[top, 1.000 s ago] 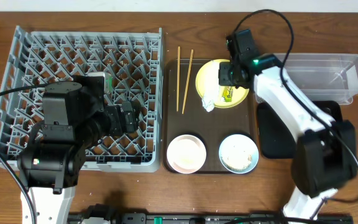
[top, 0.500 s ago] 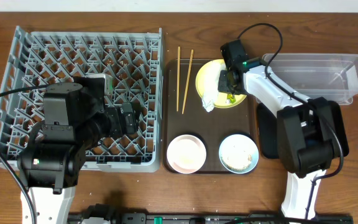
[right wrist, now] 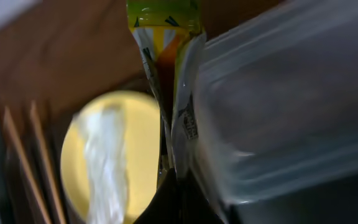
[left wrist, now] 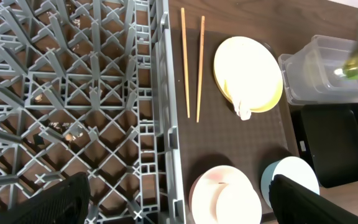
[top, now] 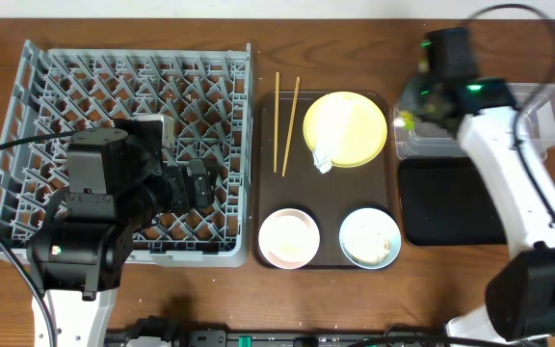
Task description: Sort waste into correct bins and load items into the dishwasher
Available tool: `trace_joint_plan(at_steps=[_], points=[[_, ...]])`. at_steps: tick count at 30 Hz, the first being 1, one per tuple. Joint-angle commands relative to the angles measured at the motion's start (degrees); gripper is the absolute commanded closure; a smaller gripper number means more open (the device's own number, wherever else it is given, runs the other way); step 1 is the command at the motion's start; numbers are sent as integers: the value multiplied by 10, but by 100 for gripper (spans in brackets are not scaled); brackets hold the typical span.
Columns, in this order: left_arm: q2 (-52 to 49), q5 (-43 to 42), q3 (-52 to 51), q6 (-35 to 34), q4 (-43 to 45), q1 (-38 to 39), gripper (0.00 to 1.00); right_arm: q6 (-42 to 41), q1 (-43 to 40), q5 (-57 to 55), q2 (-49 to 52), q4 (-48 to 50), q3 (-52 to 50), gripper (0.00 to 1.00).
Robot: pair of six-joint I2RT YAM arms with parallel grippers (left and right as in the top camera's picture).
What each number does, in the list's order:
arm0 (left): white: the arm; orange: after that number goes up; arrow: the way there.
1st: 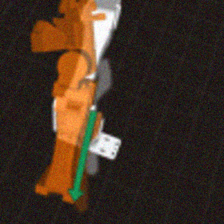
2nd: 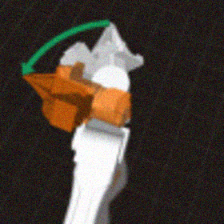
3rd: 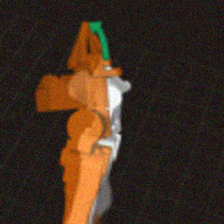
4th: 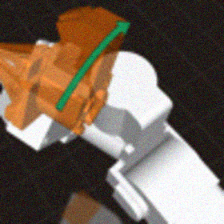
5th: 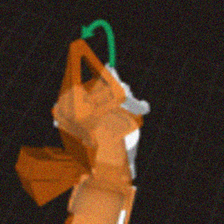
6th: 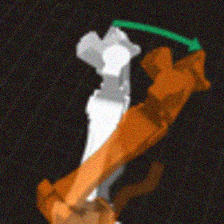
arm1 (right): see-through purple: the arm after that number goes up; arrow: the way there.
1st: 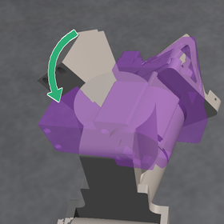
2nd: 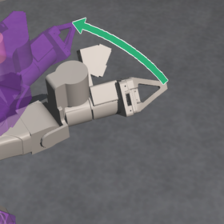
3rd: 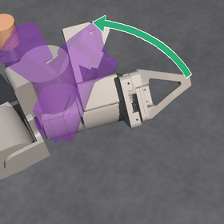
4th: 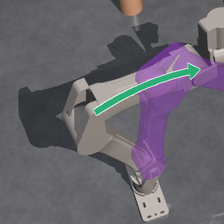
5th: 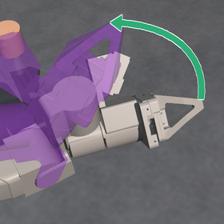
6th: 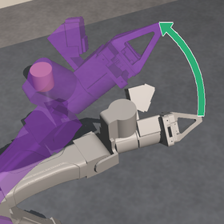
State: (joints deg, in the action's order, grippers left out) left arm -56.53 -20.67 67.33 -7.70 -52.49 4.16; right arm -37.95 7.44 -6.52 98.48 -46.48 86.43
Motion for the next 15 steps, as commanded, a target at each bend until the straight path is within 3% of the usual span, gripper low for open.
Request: trace_joint_plan(at_steps=[1,6,7,10,15], points=[[0,-3,12,-3,0,-2,6,-103,-54,-12,23,-11,-9,99],[1,-3,12,-3,0,-2,7,-153,-109,0,63,-1,-14,99],[0,-3,12,-3,1,-2,7,-148,-114,11,68,-1,-14,92],[1,-3,12,-3,0,-2,6,-82,-124,50,63,9,-11,76],[1,-3,12,-3,0,-2,7,48,-107,134,15,51,-8,71]])
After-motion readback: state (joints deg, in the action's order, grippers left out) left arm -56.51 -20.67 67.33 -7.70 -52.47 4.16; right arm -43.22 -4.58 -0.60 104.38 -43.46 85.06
